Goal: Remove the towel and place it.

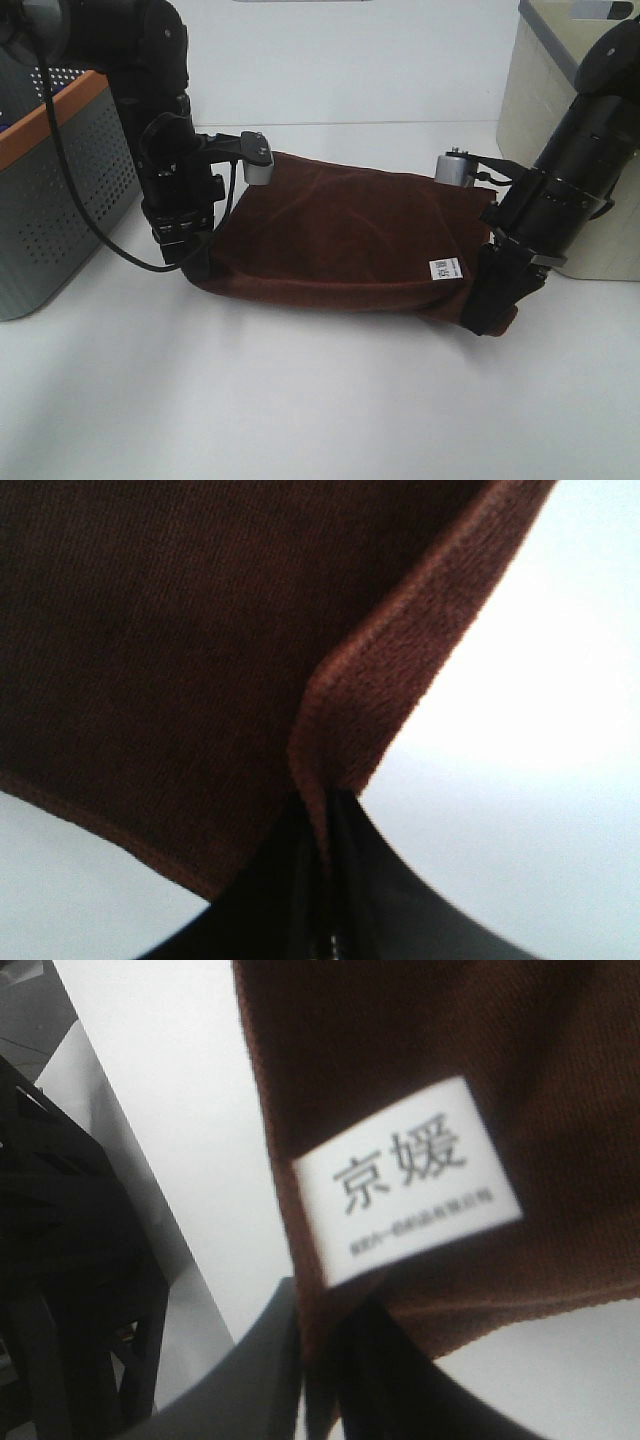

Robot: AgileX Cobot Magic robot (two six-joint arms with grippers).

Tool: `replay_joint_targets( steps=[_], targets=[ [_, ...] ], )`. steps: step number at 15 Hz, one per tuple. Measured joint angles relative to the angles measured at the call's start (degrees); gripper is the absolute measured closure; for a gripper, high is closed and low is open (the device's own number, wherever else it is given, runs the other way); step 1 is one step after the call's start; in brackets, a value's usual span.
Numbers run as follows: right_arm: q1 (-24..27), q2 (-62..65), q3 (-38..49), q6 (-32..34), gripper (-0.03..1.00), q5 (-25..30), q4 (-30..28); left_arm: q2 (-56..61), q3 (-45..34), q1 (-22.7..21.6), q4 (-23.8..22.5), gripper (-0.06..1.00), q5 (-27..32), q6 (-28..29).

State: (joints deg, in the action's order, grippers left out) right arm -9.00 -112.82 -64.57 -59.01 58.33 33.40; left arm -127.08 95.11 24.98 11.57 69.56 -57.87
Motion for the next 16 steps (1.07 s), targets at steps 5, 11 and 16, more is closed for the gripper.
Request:
replay_joint_targets(
  steps=[5,11,16],
  targets=[
    [0.00,0.00,0.00,13.24,0.11,-2.06,0.17,0.00,-0.11,0.00,-0.17,0.40,0.00,0.00],
    [0.00,0.23,0.00,15.76,0.05,0.57,0.17,1.15,0.00,0.00,-0.23,-0.04,-2.58,0.00],
    [0.00,6.88,-8.08,23.20,0.05,3.95,0.17,5.21,4.35,0.00,-0.40,-0.04,-2.29,1.38]
  ],
)
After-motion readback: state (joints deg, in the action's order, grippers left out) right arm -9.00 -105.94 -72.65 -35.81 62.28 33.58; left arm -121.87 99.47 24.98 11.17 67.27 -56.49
